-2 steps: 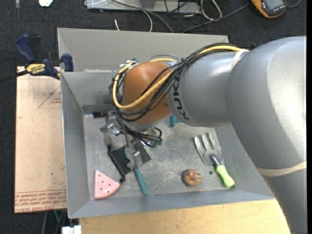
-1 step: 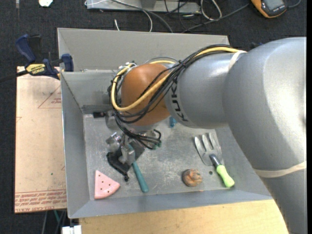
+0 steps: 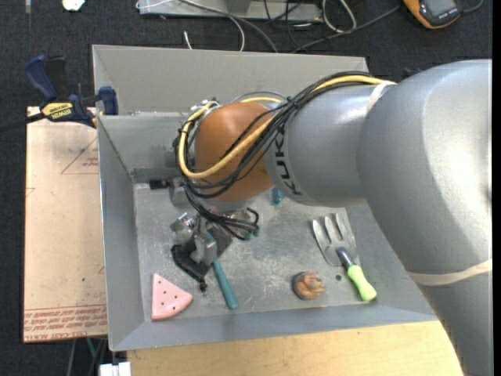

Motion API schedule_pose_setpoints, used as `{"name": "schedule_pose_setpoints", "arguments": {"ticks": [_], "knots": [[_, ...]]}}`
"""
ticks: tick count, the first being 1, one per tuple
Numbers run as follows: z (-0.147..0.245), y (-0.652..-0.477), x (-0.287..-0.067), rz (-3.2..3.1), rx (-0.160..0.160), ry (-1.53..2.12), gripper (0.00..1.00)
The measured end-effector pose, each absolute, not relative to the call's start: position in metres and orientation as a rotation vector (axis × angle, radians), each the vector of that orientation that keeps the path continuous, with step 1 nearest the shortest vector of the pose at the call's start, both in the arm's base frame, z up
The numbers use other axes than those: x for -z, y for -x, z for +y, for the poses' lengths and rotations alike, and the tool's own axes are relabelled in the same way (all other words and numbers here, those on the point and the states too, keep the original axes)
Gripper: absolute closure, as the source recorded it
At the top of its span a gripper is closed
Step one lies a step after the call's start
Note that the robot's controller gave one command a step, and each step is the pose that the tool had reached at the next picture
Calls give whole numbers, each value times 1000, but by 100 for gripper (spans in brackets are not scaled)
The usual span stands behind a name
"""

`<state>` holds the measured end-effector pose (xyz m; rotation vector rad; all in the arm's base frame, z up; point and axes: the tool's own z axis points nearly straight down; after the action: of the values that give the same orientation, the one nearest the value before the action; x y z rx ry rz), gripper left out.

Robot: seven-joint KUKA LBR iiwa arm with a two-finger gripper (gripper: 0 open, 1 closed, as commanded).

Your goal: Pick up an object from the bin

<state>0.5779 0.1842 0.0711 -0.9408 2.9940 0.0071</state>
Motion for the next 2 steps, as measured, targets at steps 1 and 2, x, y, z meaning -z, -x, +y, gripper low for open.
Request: {"name": "schedule_pose_setpoints", "arguments": {"ticks": [1,2], "knots": [[184,-577,-92,2997,-8,939,100],[185,-577,-127,2997,-9,938,100]]}}
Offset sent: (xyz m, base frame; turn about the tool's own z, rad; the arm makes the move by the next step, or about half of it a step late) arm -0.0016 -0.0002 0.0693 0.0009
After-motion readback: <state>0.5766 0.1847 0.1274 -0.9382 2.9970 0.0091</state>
